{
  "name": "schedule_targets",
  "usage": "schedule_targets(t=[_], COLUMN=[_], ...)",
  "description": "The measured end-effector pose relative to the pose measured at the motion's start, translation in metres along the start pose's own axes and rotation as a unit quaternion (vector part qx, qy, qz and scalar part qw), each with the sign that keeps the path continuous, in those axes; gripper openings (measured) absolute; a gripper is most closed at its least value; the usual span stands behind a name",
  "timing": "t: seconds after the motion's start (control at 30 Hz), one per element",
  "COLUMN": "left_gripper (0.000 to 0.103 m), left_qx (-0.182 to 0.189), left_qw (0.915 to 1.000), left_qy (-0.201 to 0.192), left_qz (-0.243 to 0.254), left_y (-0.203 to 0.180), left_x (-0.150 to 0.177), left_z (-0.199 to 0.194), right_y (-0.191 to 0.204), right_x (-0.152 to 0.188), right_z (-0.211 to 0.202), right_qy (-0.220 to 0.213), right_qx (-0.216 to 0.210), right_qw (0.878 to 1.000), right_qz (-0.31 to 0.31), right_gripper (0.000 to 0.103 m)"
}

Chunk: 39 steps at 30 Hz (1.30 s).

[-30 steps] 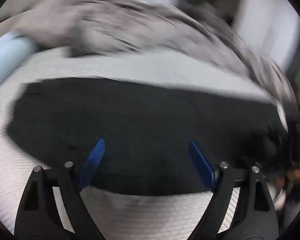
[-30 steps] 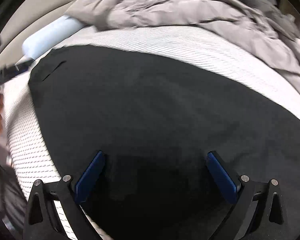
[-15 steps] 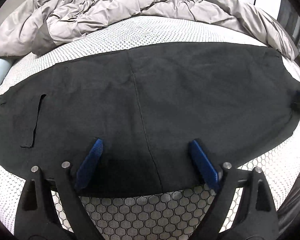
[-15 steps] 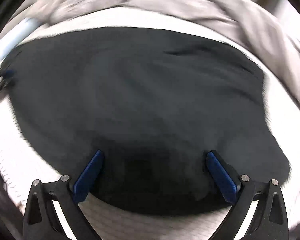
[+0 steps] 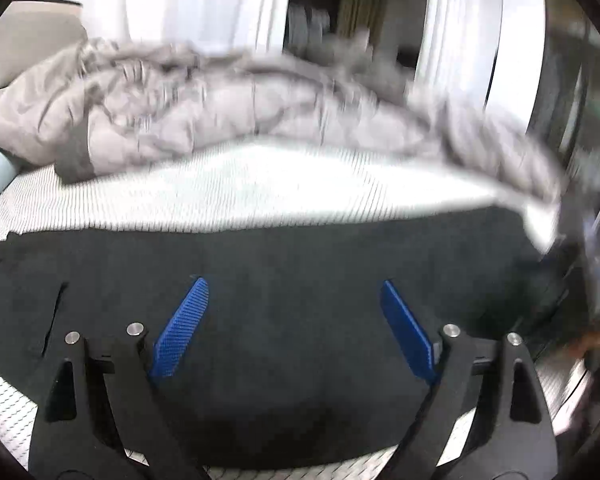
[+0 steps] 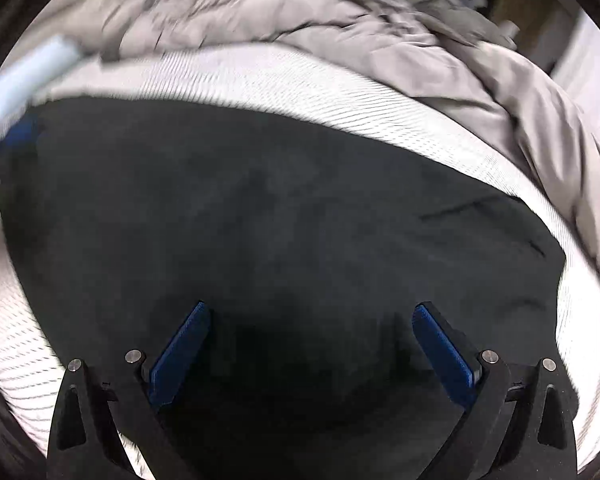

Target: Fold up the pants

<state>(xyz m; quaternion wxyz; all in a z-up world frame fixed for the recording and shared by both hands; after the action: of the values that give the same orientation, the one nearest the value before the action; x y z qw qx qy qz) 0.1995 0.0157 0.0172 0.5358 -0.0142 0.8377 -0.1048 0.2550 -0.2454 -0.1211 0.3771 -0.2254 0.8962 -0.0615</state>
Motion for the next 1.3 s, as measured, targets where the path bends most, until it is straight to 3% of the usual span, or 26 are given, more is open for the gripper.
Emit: schedule_targets(t=[0.07,0.17,0.27,0.4,0.53,0.57,0.67,0.73,0.9,1.0,1.1,1.17,1.23,1.3], left_gripper=[0.094,0.096,0.096,0.096,0.101,0.102,0.102,0.102,0.102,0.102,0.102,0.102,0.102,0.102], left_qx=[-0.016,-0.091,-0.125,-0.117,-0.123,-0.132,-0.206,-0.227,-0.161,-0.079,-0.064,-0.057,-0.050,-0.059], left_qw=[0.9990,0.9954,0.9916,0.9918,0.9860,0.9848,0.9757,0.9721,0.9851,0.9953,0.9957,0.9937,0.9899,0.9833], left_qy=[-0.038,-0.024,-0.012,-0.035,-0.091,-0.093,-0.066,-0.047,-0.008,0.051,0.064,0.081,0.111,0.152], left_qz=[-0.014,-0.018,-0.030,-0.038,-0.066,-0.064,-0.034,-0.037,-0.060,-0.027,0.019,0.053,0.072,0.081], left_y=[0.005,0.020,0.028,0.026,0.024,0.023,0.027,0.033,0.026,0.000,-0.019,-0.030,-0.035,-0.034], left_x=[-0.012,-0.013,-0.010,-0.013,-0.009,-0.008,-0.001,0.003,0.007,0.019,0.032,0.038,0.050,0.063], left_z=[-0.011,-0.001,0.012,0.014,-0.006,-0.008,0.001,0.009,0.018,0.031,0.034,0.038,0.046,0.059], right_y=[0.001,-0.012,-0.026,-0.018,-0.006,-0.005,-0.004,-0.005,0.003,0.019,0.016,-0.008,-0.048,-0.103], right_x=[0.000,0.001,0.003,-0.006,-0.013,-0.014,-0.015,-0.013,-0.007,-0.005,0.000,0.010,0.025,0.046], right_z=[-0.002,-0.004,-0.002,-0.002,-0.009,-0.009,-0.006,-0.004,0.003,0.008,0.008,0.003,-0.001,-0.008], right_qy=[-0.005,-0.010,-0.006,-0.019,-0.037,-0.038,-0.033,-0.028,-0.007,0.003,0.002,0.003,0.015,0.026], right_qx=[-0.001,0.009,0.005,-0.026,-0.064,-0.067,-0.063,-0.059,-0.053,-0.035,-0.011,0.018,0.077,0.142], right_qw=[1.000,0.999,0.996,0.992,0.988,0.987,0.988,0.988,0.989,0.996,0.999,0.998,0.994,0.980], right_qz=[0.003,0.038,0.092,0.124,0.137,0.140,0.140,0.140,0.138,0.080,0.051,0.054,0.074,0.138], right_gripper=[0.103,0.103,0.103,0.103,0.103,0.103,0.103,0.103,0.103,0.103,0.103,0.103,0.103,0.103])
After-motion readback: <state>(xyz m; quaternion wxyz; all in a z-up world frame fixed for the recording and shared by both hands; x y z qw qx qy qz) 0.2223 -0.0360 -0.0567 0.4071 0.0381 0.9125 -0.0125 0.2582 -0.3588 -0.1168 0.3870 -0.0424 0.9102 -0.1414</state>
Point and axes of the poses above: each gripper's, at about its wrist camera, not at the fingertips, and z roughly the way its jaws point, y to its left, x to its underside, the point moved 5 cm from there along z, roughly the way its jaws point, and after that the axes turned 6 degrees about -y, right-handed, at the moved point
